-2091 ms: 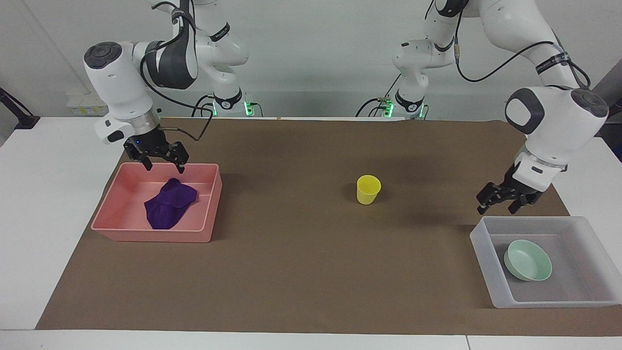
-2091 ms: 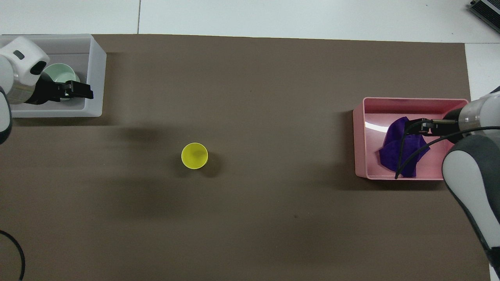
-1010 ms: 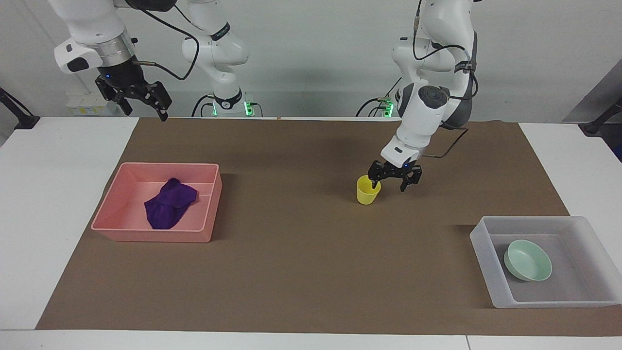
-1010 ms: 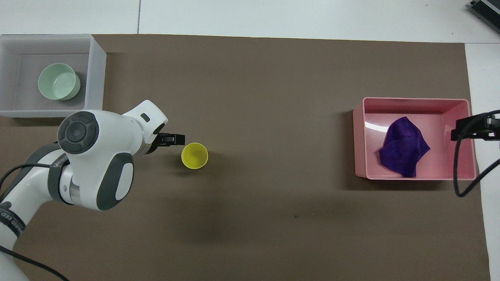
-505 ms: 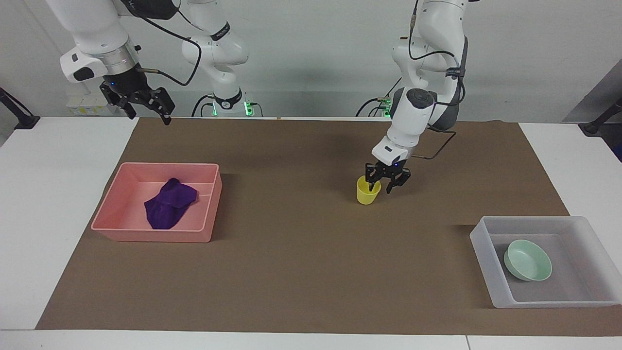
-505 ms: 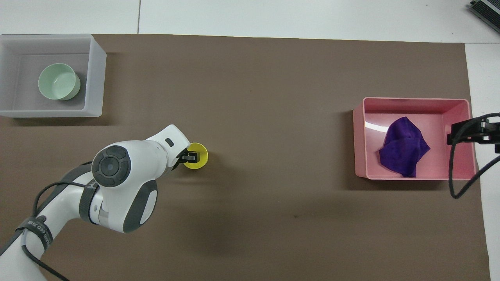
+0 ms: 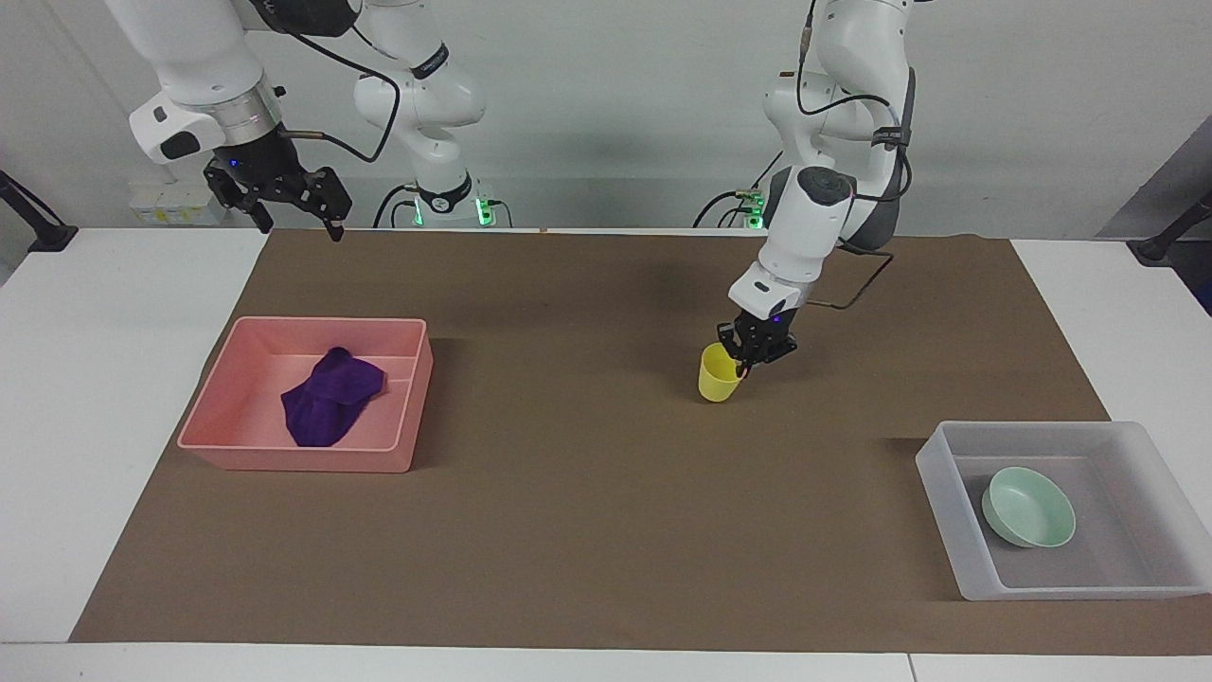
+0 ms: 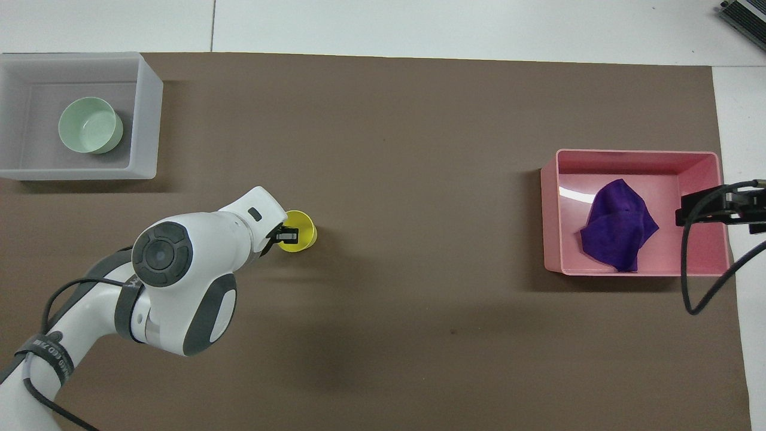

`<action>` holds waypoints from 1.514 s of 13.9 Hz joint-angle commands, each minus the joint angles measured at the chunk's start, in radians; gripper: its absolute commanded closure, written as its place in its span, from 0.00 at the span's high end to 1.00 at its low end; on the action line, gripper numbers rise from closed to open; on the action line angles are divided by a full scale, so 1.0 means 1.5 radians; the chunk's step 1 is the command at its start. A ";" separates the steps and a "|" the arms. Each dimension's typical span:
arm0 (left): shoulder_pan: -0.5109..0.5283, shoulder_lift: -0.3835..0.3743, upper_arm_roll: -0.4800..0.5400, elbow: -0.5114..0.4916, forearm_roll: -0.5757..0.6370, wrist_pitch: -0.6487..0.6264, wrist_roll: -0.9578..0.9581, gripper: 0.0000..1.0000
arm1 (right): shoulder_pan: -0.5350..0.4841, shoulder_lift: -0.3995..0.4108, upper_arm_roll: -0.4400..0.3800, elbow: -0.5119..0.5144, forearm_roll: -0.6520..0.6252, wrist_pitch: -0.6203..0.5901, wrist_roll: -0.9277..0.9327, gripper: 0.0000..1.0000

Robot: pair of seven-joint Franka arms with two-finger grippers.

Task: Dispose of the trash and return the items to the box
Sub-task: 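Carry the yellow cup with the left gripper into the clear box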

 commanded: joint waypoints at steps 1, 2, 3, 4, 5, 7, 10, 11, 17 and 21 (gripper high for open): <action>0.069 -0.033 0.004 0.034 0.011 -0.044 0.006 0.00 | -0.001 -0.016 -0.001 -0.018 -0.002 0.013 0.000 1.00; 0.107 -0.034 0.004 0.051 0.011 -0.055 0.016 0.00 | -0.001 -0.016 -0.001 -0.019 -0.001 0.011 0.009 1.00; 0.138 -0.032 0.004 0.072 0.011 -0.068 0.022 0.00 | -0.001 -0.016 -0.001 -0.019 0.002 0.011 0.034 1.00; 0.173 -0.024 0.003 0.105 0.011 -0.091 0.025 0.00 | 0.000 -0.016 0.000 -0.018 0.003 0.014 0.044 1.00; 0.207 -0.015 0.003 0.146 0.012 -0.126 0.031 0.00 | 0.000 -0.016 0.001 -0.019 0.003 0.014 0.039 1.00; 0.281 0.012 0.003 0.222 0.011 -0.189 0.091 0.00 | 0.000 -0.016 0.000 -0.019 0.003 0.015 0.017 1.00; 0.366 0.046 0.003 0.278 0.004 -0.197 0.149 0.00 | 0.000 -0.016 0.000 -0.020 0.003 0.015 0.010 1.00; 0.403 0.066 0.002 0.304 0.004 -0.197 0.158 0.00 | 0.000 -0.016 0.000 -0.020 0.003 0.015 0.010 1.00; 0.457 0.192 0.000 0.428 -0.002 -0.197 0.200 0.00 | 0.000 -0.017 0.000 -0.021 0.003 0.014 0.010 1.00; 0.457 0.280 -0.003 0.520 -0.014 -0.220 0.209 0.00 | 0.000 -0.017 0.000 -0.022 0.003 0.015 0.010 1.00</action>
